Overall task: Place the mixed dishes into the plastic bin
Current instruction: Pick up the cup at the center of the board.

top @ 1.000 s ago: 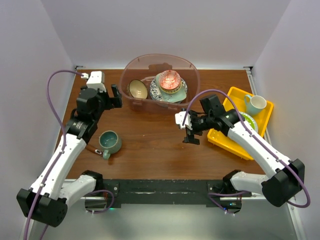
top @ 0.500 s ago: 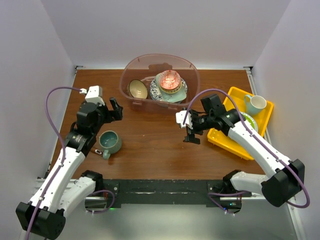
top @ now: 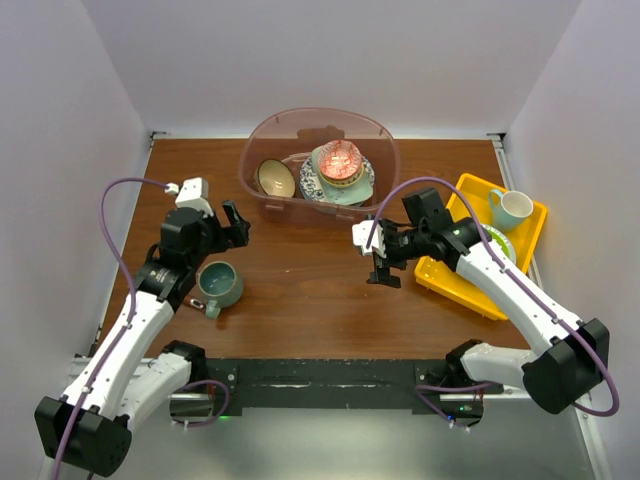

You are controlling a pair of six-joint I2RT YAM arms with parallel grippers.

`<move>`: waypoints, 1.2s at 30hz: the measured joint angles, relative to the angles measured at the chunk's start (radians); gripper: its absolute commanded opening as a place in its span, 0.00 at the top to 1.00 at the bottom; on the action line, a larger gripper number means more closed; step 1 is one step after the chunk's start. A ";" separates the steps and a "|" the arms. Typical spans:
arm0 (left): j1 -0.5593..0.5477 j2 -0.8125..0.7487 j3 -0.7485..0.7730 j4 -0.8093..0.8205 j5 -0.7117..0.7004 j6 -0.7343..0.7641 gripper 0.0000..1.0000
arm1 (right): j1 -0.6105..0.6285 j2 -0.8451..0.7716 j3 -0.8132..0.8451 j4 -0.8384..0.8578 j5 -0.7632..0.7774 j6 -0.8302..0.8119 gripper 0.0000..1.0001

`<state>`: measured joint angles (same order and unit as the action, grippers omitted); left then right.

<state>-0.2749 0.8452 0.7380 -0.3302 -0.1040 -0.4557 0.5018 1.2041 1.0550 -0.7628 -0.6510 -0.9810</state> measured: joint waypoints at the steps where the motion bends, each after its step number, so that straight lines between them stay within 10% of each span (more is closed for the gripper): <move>1: 0.000 0.001 0.000 -0.001 0.001 -0.002 0.00 | 0.000 0.000 0.000 0.000 0.000 0.000 0.02; 36: 0.000 0.036 -0.016 -0.085 0.075 -0.082 0.04 | -0.005 0.000 -0.001 0.000 -0.004 0.000 0.02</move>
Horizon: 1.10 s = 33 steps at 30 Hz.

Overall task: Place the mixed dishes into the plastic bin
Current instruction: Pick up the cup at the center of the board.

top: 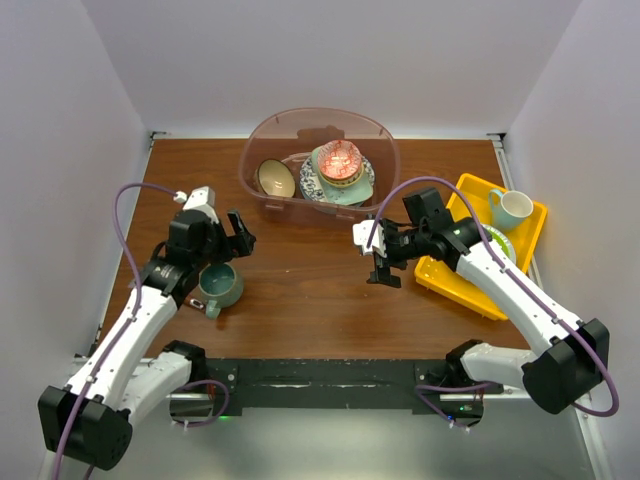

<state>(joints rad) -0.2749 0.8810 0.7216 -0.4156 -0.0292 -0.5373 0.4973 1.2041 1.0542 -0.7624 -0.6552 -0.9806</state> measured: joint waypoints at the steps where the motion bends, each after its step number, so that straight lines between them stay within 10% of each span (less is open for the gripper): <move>1: 0.000 0.006 0.000 -0.011 -0.001 -0.002 0.04 | 0.000 0.000 0.000 0.000 0.000 0.000 0.02; 33: -0.215 0.143 0.036 -0.151 -0.219 -0.021 0.07 | 0.000 0.000 0.000 0.000 -0.017 0.000 0.02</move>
<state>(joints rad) -0.4896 1.0245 0.7574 -0.5671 -0.2478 -0.5579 0.4973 1.2041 1.0538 -0.7624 -0.6724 -0.9806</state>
